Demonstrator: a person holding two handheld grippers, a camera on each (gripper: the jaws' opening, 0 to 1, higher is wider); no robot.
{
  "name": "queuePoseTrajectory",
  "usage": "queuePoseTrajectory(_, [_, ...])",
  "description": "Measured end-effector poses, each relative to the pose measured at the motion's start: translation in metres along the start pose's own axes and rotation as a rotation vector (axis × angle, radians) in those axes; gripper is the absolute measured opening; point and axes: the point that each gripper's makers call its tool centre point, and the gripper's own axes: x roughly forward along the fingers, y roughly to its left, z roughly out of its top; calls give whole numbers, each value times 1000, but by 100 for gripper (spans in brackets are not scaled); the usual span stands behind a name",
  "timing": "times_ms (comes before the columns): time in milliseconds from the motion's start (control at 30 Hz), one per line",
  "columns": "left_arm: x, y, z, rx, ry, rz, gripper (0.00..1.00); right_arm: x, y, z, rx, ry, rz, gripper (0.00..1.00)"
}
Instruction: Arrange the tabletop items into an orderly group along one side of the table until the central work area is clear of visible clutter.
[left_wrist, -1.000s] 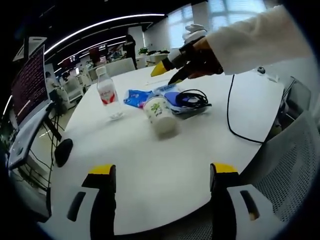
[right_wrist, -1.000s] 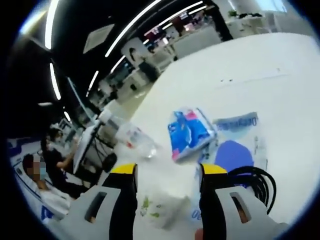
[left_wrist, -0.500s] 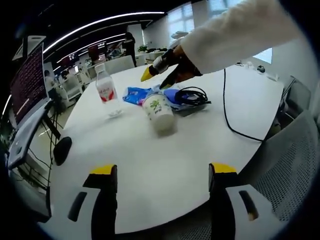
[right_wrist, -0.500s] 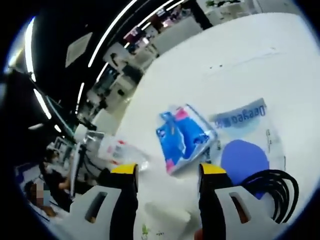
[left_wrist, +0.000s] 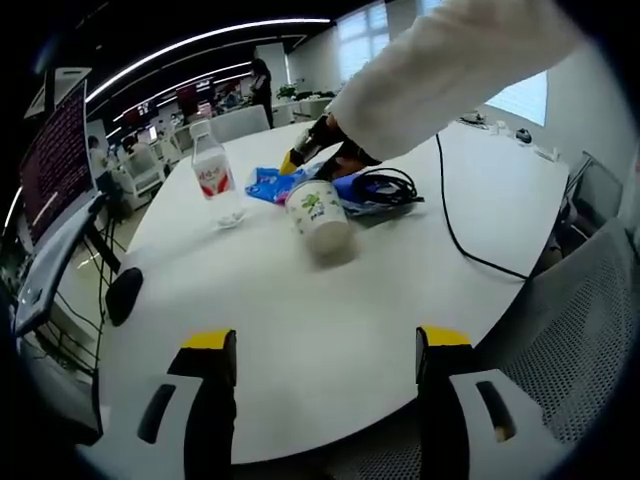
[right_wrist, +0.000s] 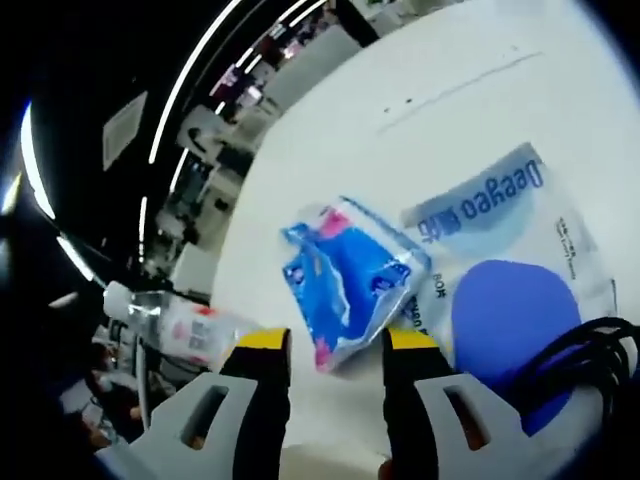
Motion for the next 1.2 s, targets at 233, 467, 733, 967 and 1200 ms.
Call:
queuePoseTrajectory(233, [0,1,-1,-3,8,3,74,9,-12,4,60,-12,-53,16])
queuePoseTrajectory(467, [1,2,-3,-6,16,5,74,6,-17,8,134,-38,-30,0])
queuePoseTrajectory(733, [0,1,-1,-15,6,0,74,-15,-16,14,181,-41,17,0])
queuePoseTrajectory(967, [-5,6,14,-89,-61,-9,78,-44,-5,14,134,-6,83,0])
queuePoseTrajectory(1200, [-7,17,48,-157,-153,-15,75,-88,4,5,24,57,157,0])
